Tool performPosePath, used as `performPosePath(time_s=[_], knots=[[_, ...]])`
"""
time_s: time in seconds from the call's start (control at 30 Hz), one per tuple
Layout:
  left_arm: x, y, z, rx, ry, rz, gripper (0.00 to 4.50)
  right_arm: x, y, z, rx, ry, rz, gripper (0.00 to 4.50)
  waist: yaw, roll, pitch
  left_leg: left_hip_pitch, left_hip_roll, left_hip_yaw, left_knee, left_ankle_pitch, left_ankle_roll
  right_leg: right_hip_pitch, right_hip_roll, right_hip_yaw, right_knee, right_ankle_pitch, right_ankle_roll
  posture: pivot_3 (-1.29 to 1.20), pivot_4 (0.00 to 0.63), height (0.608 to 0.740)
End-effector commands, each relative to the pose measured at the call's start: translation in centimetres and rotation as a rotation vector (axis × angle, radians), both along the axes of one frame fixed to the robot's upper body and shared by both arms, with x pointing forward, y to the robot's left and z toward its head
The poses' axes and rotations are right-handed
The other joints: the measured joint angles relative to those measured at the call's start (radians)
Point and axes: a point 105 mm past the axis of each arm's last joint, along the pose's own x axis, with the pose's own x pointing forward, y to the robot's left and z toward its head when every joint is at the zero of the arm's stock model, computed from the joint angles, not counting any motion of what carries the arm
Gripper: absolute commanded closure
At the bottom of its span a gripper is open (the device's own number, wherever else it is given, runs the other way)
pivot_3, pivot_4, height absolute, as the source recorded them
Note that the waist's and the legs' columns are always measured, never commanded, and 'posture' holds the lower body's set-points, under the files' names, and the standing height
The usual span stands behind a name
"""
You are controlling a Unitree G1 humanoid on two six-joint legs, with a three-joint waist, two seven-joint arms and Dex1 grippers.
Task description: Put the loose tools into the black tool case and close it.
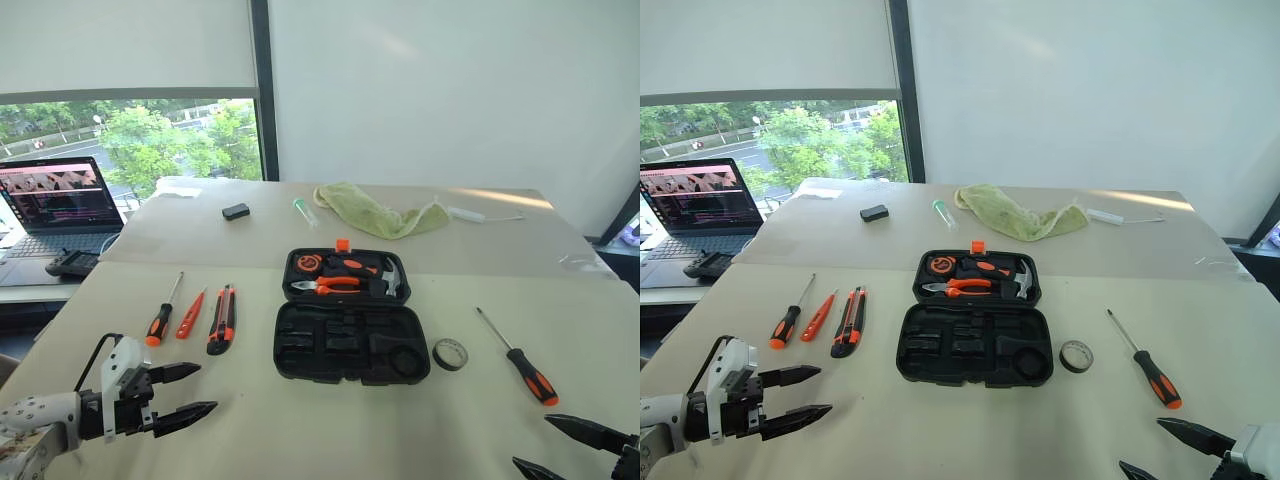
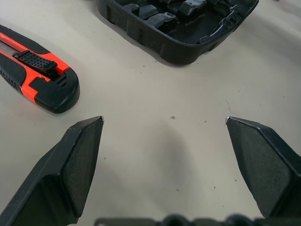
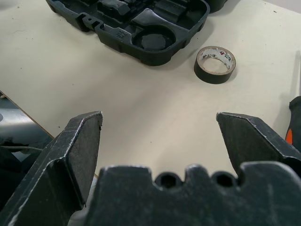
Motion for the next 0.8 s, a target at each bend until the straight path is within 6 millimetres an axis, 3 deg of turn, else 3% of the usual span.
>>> performPosePath(time_s=[0.03,0.1,0.23,0.3,0.4,0.6,0.8], knots=[[0.6,-1.3,1.5,-0.021,-0.066,0.008,0.02,0.6,0.6,0.7,-0.004,-0.068,0.042,0.00,0.000,0.000,0.000,0.000,0.000,0.000,0.000,0.000,0.000,0.000,0.000,0.000,0.000,0.000,0.000,0.00,0.150,0.740],[1.3,-1.7,2.4,-0.072,-0.075,0.094,0.02,1.3,1.8,1.3,0.022,-0.146,0.098,0.00,0.000,0.000,0.000,0.000,0.000,0.000,0.000,0.000,0.000,0.000,0.000,0.000,0.000,0.000,0.000,0.00,0.150,0.740],[3.6,-0.2,3.4,-0.110,-0.108,0.343,0.02,2.4,5.3,3.6,0.127,-0.283,0.251,0.00,-0.001,0.000,0.000,0.001,0.000,0.000,0.001,0.000,0.000,0.001,-0.001,0.000,0.001,0.005,0.007,0.00,0.150,0.740],[4.5,1.0,3.5,-0.079,-0.108,0.458,0.02,2.6,7.1,4.6,0.167,-0.311,0.348,0.00,-0.003,0.000,0.000,0.001,0.000,-0.001,0.000,0.000,-0.001,0.001,0.001,0.000,0.002,0.004,0.007,0.00,0.150,0.740],[6.5,4.9,3.6,0.067,-0.006,0.730,0.02,2.9,9.9,5.9,0.209,-0.317,0.531,0.00,-0.003,-0.001,0.001,0.002,0.000,-0.001,0.000,0.001,-0.001,0.001,0.004,0.000,0.003,0.004,0.006,0.00,0.150,0.740],[9.4,8.8,4.5,0.268,0.208,0.896,0.02,3.4,11.2,6.7,0.206,-0.324,0.621,0.00,0.010,-0.009,0.003,0.001,-0.001,-0.002,0.001,0.002,-0.004,0.001,0.009,-0.002,0.004,0.005,0.005,0.00,0.150,0.740],[12.3,7.4,3.8,0.293,0.365,0.842,0.02,4.0,11.7,7.0,0.196,-0.352,0.601,0.00,0.011,-0.011,0.004,-0.001,-0.003,-0.001,0.001,0.002,-0.004,0.000,0.009,-0.001,0.003,0.005,0.006,0.00,0.150,0.740]])
